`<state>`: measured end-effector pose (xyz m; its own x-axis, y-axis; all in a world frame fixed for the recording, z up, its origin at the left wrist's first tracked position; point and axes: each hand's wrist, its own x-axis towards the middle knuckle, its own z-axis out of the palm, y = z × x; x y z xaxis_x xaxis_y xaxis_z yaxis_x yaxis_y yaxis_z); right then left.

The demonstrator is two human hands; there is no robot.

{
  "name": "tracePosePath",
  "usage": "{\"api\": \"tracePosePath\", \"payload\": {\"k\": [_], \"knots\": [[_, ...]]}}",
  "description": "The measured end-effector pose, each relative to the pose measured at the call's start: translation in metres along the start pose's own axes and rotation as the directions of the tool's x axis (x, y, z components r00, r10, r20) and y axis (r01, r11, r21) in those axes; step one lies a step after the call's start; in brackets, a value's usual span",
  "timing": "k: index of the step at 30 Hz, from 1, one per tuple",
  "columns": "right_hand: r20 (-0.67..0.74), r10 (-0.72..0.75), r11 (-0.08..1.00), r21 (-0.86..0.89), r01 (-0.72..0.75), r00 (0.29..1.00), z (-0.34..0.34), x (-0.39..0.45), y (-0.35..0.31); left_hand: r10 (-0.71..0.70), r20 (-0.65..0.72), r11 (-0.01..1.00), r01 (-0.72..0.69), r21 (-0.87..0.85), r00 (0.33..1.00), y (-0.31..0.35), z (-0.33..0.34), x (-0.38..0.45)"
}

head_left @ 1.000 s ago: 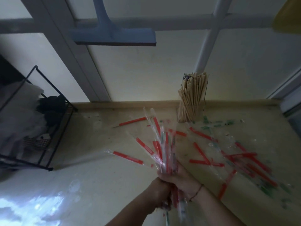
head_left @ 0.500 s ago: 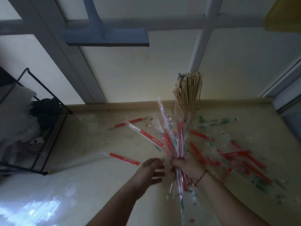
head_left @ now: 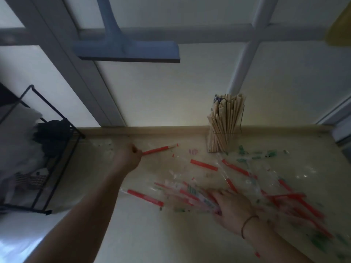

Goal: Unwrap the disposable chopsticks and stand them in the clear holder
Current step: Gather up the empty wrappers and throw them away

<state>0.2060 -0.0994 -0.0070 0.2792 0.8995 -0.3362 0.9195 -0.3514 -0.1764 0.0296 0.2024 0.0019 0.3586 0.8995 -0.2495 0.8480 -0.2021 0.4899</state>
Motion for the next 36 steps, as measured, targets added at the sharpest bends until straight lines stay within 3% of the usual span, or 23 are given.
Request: {"api": "tracePosePath", "payload": {"k": [1, 3, 7, 10, 13, 16, 18, 20, 22, 24, 32, 34, 35, 36], "knots": [[0.02, 0.002, 0.998, -0.06, -0.001, 1.0, 0.002, 0.002, -0.004, 0.013, -0.035, 0.998, -0.011, 0.06, 0.999, 0.001, 0.007, 0.01], [0.073, 0.025, 0.993, -0.118, -0.017, 0.997, 0.008, 0.007, -0.008, 0.089, 0.035, 0.963, -0.095, 0.252, 0.995, 0.005, 0.023, 0.024], [-0.032, 0.037, 0.995, -0.096, -0.04, 0.999, 0.013, 0.006, -0.009, 0.242, 0.091, 0.85, -0.256, 0.46, 0.966, 0.007, 0.046, 0.037], [-0.05, 0.018, 0.999, -0.034, -0.02, 0.999, 0.021, 0.0, -0.006, 0.308, 0.031, 0.846, -0.289, 0.449, 0.951, 0.001, 0.054, 0.041], [-0.232, -0.013, 0.999, 0.046, 0.024, 0.973, 0.012, -0.007, -0.001, 0.379, -0.003, 0.837, -0.341, 0.428, 0.926, -0.004, 0.055, 0.04], [-0.389, 0.058, 0.956, 0.287, 0.061, 0.919, -0.009, -0.012, 0.003, 0.436, -0.101, 0.861, -0.383, 0.334, 0.894, 0.005, 0.045, 0.022], [-0.515, 0.113, 0.919, 0.38, 0.108, 0.85, -0.028, -0.018, 0.0, 0.562, -0.158, 0.812, -0.505, 0.293, 0.812, 0.018, 0.034, -0.005], [-0.585, 0.088, 0.934, 0.33, 0.137, 0.806, -0.039, -0.025, 0.0, 0.74, -0.136, 0.661, -0.674, 0.331, 0.659, 0.033, 0.027, -0.044], [-0.563, 0.025, 0.975, 0.196, 0.103, 0.826, -0.046, -0.033, 0.004, 0.854, -0.071, 0.504, -0.784, 0.363, 0.516, 0.051, 0.025, -0.085], [-0.525, -0.01, 0.992, 0.099, 0.073, 0.851, -0.045, -0.039, 0.008, 0.898, -0.028, 0.419, -0.835, 0.357, 0.439, 0.065, 0.03, -0.116], [-0.53, -0.059, 0.967, 0.179, 0.18, 0.846, -0.048, -0.088, 0.026, 0.915, -0.029, 0.394, -0.876, 0.279, 0.402, 0.107, 0.023, -0.161], [-0.568, 0.032, 0.913, 0.351, 0.207, 0.823, -0.045, -0.098, 0.028, 0.918, -0.142, 0.395, -0.882, 0.257, 0.37, 0.113, 0.023, -0.17], [-0.544, 0.124, 0.832, 0.513, 0.212, 0.83, -0.045, -0.101, 0.029, 0.883, -0.241, 0.455, -0.862, 0.225, 0.403, 0.116, 0.026, -0.174], [-0.473, 0.203, 0.701, 0.681, 0.21, 0.857, -0.049, -0.103, 0.03, 0.791, -0.36, 0.563, -0.818, 0.115, 0.494, 0.119, 0.027, -0.181]]}}
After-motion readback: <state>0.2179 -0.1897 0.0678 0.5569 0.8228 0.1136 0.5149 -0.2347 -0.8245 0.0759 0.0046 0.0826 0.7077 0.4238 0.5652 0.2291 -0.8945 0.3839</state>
